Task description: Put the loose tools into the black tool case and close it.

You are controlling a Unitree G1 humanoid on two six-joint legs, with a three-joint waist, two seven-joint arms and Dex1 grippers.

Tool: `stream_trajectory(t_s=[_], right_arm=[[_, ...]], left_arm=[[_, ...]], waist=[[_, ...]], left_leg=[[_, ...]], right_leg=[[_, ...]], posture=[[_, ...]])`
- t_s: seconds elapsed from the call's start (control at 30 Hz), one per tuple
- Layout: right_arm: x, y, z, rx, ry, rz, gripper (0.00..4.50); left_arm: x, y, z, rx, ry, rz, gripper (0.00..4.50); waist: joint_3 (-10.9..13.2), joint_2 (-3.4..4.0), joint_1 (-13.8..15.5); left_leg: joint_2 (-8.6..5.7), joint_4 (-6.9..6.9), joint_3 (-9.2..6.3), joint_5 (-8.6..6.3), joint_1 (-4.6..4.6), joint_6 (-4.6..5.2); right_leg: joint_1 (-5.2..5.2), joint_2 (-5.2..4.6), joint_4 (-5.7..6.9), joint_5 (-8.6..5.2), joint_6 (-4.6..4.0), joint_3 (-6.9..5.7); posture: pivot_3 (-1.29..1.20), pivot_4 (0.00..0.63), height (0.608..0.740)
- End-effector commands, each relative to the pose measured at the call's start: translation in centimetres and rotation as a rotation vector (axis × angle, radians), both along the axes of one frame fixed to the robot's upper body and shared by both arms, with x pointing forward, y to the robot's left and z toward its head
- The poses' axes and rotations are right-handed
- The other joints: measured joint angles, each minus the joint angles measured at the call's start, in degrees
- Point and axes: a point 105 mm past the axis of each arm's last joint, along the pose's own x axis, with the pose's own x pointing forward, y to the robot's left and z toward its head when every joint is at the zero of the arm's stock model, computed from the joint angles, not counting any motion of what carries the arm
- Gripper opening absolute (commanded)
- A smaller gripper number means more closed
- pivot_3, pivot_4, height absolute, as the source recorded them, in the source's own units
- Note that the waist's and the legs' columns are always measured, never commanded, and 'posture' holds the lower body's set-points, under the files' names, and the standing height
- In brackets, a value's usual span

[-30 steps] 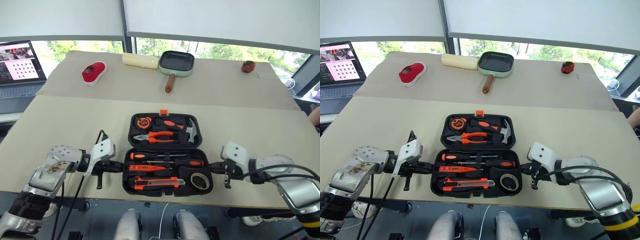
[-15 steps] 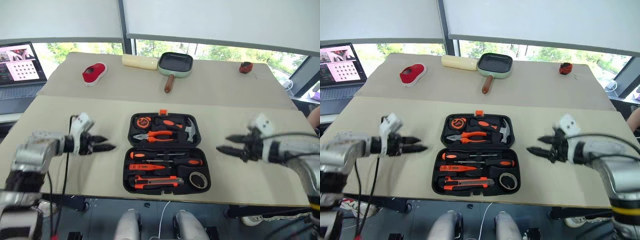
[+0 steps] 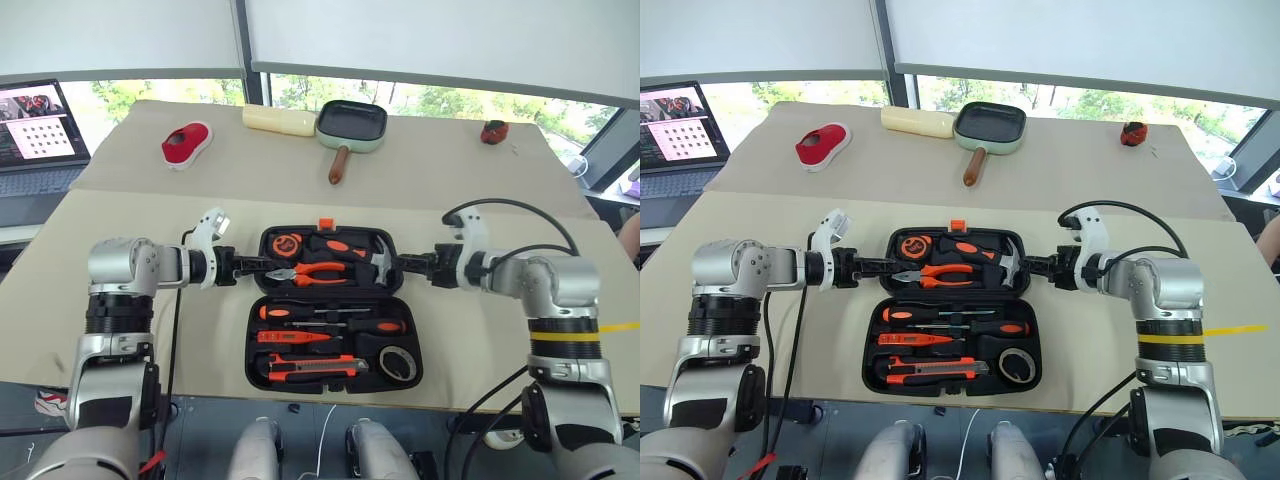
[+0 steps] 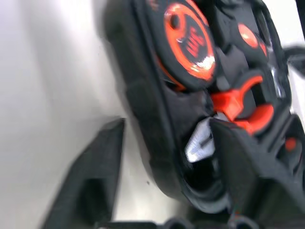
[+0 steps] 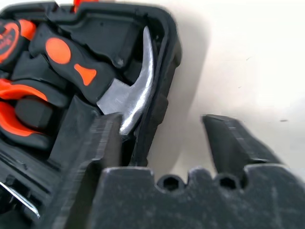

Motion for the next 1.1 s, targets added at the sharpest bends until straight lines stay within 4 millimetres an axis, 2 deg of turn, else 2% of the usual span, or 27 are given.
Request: stream_trajectory(t_s=[0.03,0.07,0.1,0.13,0.17,0.2,0.4,0.6,0.77,0.97,1.1], right_arm=[[0.6,0.2,1.0,-0.012,-0.045,-0.002,1.42],[0.5,0.3,0.9,-0.017,-0.047,0.003,1.02],[0.5,0.4,0.9,-0.020,-0.048,0.007,0.80],[0.4,0.5,0.9,-0.022,-0.050,0.010,0.37],[0.4,0.6,1.0,-0.019,-0.053,0.012,0.10],[0.3,0.7,1.2,-0.015,-0.057,0.016,0.05],[-0.2,1.4,3.5,0.035,-0.139,0.040,0.05],[0.7,1.4,7.3,0.031,-0.366,0.005,0.05],[-0.4,1.7,7.0,-0.034,-0.452,0.047,0.05],[-4.8,3.0,5.3,-0.132,-0.599,0.195,0.05],[-6.2,2.7,4.8,-0.167,-0.685,0.212,0.05]], left_arm=[[0.1,-0.5,1.5,-0.079,-0.044,0.001,1.30],[0.1,-0.6,1.6,-0.089,-0.045,0.002,0.91],[0.0,-0.6,1.7,-0.093,-0.045,0.003,0.69],[-0.1,-0.6,1.7,-0.095,-0.043,0.004,0.24],[-0.2,-0.6,1.6,-0.099,-0.046,0.002,0.01],[-0.3,-0.7,1.5,-0.101,-0.053,-0.002,0.00],[-1.0,-2.2,2.8,-0.147,-0.169,-0.077,0.00],[0.2,-4.2,5.9,-0.109,-0.527,-0.097,0.00],[-0.5,-4.0,5.6,-0.014,-0.703,-0.156,0.00],[-2.0,-2.0,4.0,0.097,-0.803,-0.092,0.00],[-3.2,-1.2,3.1,0.152,-0.845,-0.067,0.00]], waist=[[0.00,0.00,0.01],[0.00,0.00,0.08],[0.00,0.00,0.18],[-0.01,-0.01,0.19],[-0.01,-0.01,0.17],[-0.01,-0.01,0.10],[-0.01,-0.01,0.18],[0.01,-0.01,0.39],[0.01,0.00,0.08],[0.00,0.01,0.08],[0.00,0.01,-0.21]], left_leg=[[0.00,0.00,0.00,0.00,0.01,0.00],[0.00,0.00,-0.01,0.00,0.01,0.00],[-0.01,0.00,-0.03,0.01,0.01,-0.01],[-0.03,0.00,-0.06,0.02,0.01,-0.02],[-0.06,0.01,-0.07,0.02,0.03,-0.04],[-0.07,0.01,-0.08,0.04,0.04,-0.06],[-0.09,0.01,-0.09,0.05,0.03,-0.09],[-0.13,0.01,-0.09,0.07,-0.04,-0.12],[-0.14,-0.15,-0.08,0.07,-0.10,-0.12],[-0.08,-0.35,-0.07,0.04,-0.18,-0.09],[-0.06,-0.35,-0.04,0.03,-0.06,-0.09]], right_leg=[[0.01,0.00,0.00,0.00,0.00,0.00],[0.02,-0.01,0.00,0.00,0.00,0.00],[0.02,-0.02,0.00,0.00,0.00,-0.02],[0.05,-0.03,0.00,0.00,0.01,-0.04],[0.09,-0.05,0.00,0.01,0.02,-0.05],[0.10,-0.06,-0.01,0.03,0.04,-0.05],[0.07,-0.09,-0.01,0.04,0.05,-0.04],[0.03,-0.14,-0.02,0.07,0.06,-0.04],[-0.04,-0.13,-0.13,0.07,0.07,-0.02],[-0.07,-0.13,-0.41,0.07,0.07,-0.02],[0.00,-0.12,-0.43,0.07,0.07,0.00]], posture=[[0.00,0.150,0.740],[0.00,0.150,0.740],[0.00,0.150,0.740],[0.00,0.150,0.740],[0.00,0.150,0.740],[0.00,0.150,0.740],[0.00,0.150,0.740],[0.00,0.150,0.740],[0.00,0.150,0.740],[0.00,0.150,0.740],[0.00,0.150,0.740]])
